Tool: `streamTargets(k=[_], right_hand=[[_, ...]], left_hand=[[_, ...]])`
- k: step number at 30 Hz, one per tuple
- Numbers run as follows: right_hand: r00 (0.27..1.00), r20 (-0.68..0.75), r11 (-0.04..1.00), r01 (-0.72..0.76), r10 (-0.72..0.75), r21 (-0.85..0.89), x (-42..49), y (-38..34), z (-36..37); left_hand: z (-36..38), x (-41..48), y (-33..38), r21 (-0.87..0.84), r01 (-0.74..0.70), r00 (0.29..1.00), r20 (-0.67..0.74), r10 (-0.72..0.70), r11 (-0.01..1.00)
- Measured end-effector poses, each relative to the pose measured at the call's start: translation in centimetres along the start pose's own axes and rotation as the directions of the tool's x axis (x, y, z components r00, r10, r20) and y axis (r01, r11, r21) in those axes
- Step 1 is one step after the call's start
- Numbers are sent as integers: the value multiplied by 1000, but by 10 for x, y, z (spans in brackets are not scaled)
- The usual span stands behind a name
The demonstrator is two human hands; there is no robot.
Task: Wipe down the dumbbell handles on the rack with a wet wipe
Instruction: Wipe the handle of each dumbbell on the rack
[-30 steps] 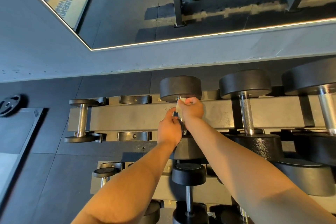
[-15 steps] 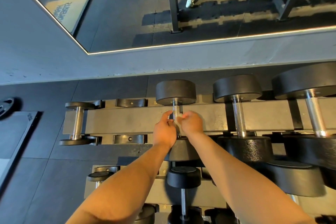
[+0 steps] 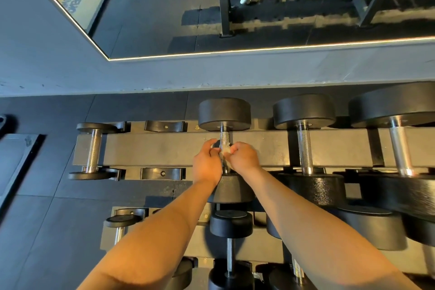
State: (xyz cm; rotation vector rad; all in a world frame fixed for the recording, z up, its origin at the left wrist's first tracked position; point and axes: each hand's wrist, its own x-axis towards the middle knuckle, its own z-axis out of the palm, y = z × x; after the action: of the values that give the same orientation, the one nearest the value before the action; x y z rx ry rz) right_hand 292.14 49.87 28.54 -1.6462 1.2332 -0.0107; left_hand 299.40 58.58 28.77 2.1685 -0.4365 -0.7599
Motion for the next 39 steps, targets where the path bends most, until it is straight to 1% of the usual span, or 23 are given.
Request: streamTargets(k=[2, 5, 7, 10, 13, 15, 16, 18, 19, 20, 22, 24, 26, 28, 30, 32, 33, 36, 39], right_hand=[[999, 40, 997, 4, -1, -75, -3, 3, -1], [991, 135, 978, 7, 22, -209, -5, 8, 1], [984, 167, 964, -22, 68, -264, -8, 8, 1], [984, 144, 966, -63, 102, -252, -10, 5, 1], [997, 39, 970, -60, 71, -236, -13, 3, 3], [999, 6, 969, -30, 32, -246, -17, 3, 2], [1000, 8, 977, -15, 17, -213, -20, 2, -1], [1000, 0, 1000, -14, 14, 2, -28, 2, -3], [999, -32, 992, -5, 9, 122, -32, 1, -3], [997, -77, 978, 21, -5, 206, -37, -1, -2], [990, -135, 959, 68, -31, 274, -42, -2, 2], [991, -116, 936, 98, -62, 337, -46, -4, 5], [993, -67, 911, 118, -99, 395, -46, -3, 6], [994, -47, 893, 110, -99, 437, -44, -2, 7], [996, -68, 860, 88, -62, 502, -39, -1, 11], [992, -119, 859, 99, -45, 502, -35, 2, 16], [987, -155, 884, 117, -51, 453, -34, 3, 19], [962, -261, 940, 157, -76, 304, -32, 6, 23], [959, -276, 962, 135, -66, 238, -31, 4, 21]], left_hand=[[0, 0, 1, -8, 1, 1000, 2, -1, 1000], [0, 0, 1, -9, -7, 1000, 7, 7, 1000], [1, 0, 0, -2, -14, 1000, 7, 14, 1000], [0, 0, -1, -24, -18, 1000, -3, 18, 1000], [-1, -1, 0, -37, -17, 1000, -18, 16, 999], [-3, -3, 1, -42, -6, 1000, -25, 5, 999], [-4, -3, 2, -45, -5, 999, -33, 4, 999], [-4, -3, 0, -74, -10, 999, -50, 7, 997], [-4, -2, -1, -94, -19, 998, -62, 13, 995], [-4, -4, -2, -118, -33, 998, -64, 26, 992], [-4, -9, -7, -141, -116, 993, -18, 114, 983], [-7, -15, -10, -134, -207, 974, 68, 217, 969], [-13, -13, -10, -159, -253, 954, 122, 273, 954], [-17, -3, -6, -145, -311, 934, 135, 330, 939], [-17, 11, 0, -96, -356, 927, 88, 364, 930], [-10, 26, 6, -80, -343, 939, 5, 345, 936], [-5, 32, 9, -75, -328, 945, -10, 328, 942], [9, 44, 11, -63, -261, 965, 10, 262, 963], [13, 48, 9, -31, -245, 970, 0, 245, 969]])
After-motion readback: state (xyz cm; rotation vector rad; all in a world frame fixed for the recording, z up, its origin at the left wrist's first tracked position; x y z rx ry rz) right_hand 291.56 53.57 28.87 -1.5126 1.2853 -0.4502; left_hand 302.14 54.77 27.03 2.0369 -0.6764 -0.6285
